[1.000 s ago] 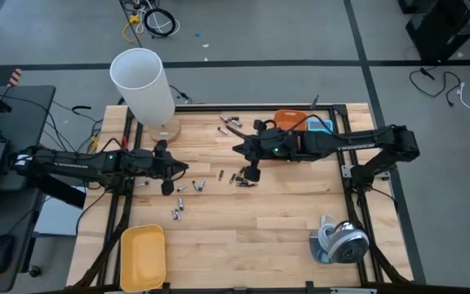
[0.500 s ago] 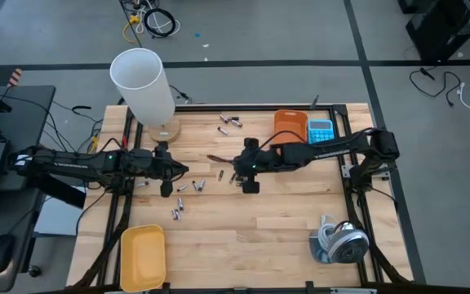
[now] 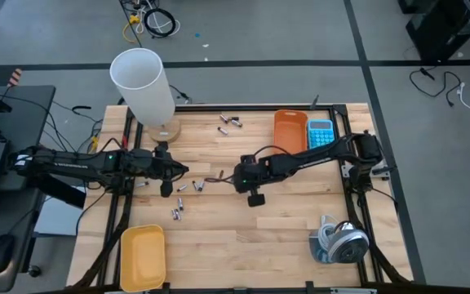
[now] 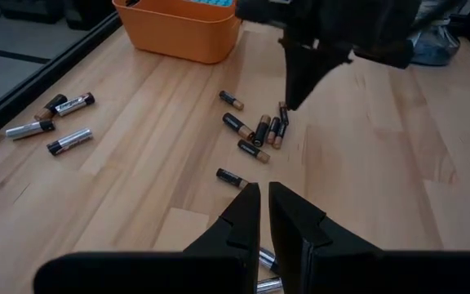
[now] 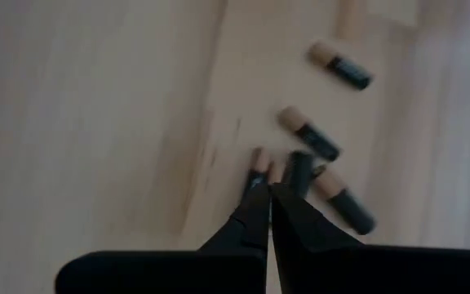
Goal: Sort batteries
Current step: Put the black battery into the orange bin
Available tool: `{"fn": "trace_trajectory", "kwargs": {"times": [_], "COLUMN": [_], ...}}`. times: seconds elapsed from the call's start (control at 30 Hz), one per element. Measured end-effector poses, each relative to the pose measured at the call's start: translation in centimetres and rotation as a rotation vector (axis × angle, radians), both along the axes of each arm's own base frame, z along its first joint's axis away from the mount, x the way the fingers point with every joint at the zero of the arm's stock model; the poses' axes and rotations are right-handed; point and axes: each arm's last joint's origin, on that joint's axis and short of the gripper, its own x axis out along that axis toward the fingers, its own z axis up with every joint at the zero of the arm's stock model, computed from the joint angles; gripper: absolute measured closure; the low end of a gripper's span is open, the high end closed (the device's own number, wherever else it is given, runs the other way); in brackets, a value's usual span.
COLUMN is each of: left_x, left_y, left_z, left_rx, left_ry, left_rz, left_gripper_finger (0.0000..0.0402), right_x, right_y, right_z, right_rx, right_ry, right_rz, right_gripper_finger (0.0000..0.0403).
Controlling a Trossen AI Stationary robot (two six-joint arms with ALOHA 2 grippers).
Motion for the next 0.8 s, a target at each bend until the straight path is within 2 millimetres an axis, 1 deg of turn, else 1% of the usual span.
{"fn": "trace_trajectory", "kwargs": {"times": [0.07,0.23,0.67,0.8], "left_x": [0.0,0.0,0.0,0.0], "left_y": [0.0,0.0,0.1,0.1], "left_z": [0.0,0.0,0.0,0.0], "left_rx": [0.000,0.010,0.014,0.014], "left_ry": [0.000,0.001,-0.002,-0.001], "left_rz": [0.000,0.011,0.015,0.015], "left_gripper_finger": [0.0371,0.0371,0.0371,0.0371], "right_x": [-0.2,0.2,0.6,0.7], "right_y": [0.2,0.4,0.4,0.4], "right_z": [-0.3,-1.1,-2.4,-3.1], "right_rx": [-0.006,-0.007,0.005,0.007], "right_ry": [0.031,0.033,0.013,0.023], "right_rz": [0.017,0.022,-0.016,-0.025], "right_gripper_finger": [0.0396,0.0392,0.0341,0.0329]}}
